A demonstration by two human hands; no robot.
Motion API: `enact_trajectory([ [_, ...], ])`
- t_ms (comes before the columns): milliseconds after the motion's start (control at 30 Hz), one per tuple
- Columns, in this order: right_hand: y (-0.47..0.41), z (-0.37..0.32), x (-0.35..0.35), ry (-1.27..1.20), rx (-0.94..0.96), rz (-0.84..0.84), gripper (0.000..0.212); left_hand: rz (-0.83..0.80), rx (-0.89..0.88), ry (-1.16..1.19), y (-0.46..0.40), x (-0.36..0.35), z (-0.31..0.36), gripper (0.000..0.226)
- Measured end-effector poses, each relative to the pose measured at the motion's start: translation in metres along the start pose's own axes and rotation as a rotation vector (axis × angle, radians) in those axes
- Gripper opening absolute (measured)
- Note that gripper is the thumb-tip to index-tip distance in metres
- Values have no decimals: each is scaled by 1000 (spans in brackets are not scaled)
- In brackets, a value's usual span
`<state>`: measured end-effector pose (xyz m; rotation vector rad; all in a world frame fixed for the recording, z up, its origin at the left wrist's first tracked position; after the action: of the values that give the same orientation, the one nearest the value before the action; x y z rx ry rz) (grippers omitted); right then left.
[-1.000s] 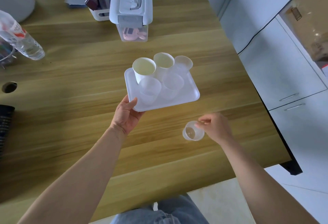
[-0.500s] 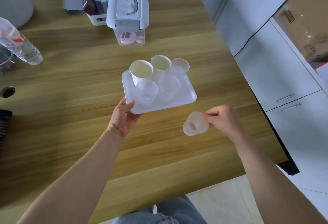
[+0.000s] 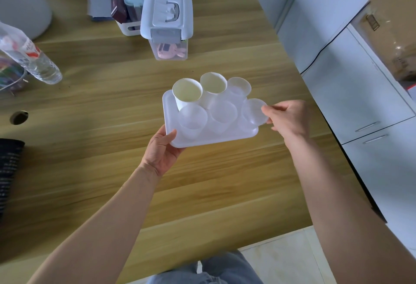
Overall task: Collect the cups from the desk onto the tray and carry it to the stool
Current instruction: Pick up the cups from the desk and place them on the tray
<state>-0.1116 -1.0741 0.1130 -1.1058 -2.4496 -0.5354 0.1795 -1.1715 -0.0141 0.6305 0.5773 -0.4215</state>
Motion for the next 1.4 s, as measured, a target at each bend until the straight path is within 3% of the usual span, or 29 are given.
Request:
enact_trajectory([
  [267,0,5,-10,-80,-25,-28,23,-20,16,5,0,-4,-3,42],
  [600,10,49,-10,-131,-167,47,62,-39,-6,10,-4,-9,7,39],
  [733,20,76,-39,-287,-291,-137,33,-36,-11,7,-5,-10,10,37],
  [800,26,85,-56,-417,-362,-259,42,-37,-12,-3,-5,-12,12,36],
  [867,29,84,-64,-456,-362,-305,35,-45,-14,-8,-4,-14,13,35],
  [1133,30,71,-63,-582,-318,-296,20,-54,-23,-14,-2,-19,15,34],
  [1400,34,59,-50,-664,-284,-226,18,-106,-49,-40,-3,-32,23,54],
])
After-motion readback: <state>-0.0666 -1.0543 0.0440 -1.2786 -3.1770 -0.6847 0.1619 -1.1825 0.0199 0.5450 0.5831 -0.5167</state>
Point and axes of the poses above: each hand's wrist, its own y-axis away from the middle knuckle, its own x-axis out of the back of the hand, z = x × y, the point moved 10 cm from there along -y, towards the middle knuckle, and after that the axes turned 8 degrees about -y, right-handed, at the moved point
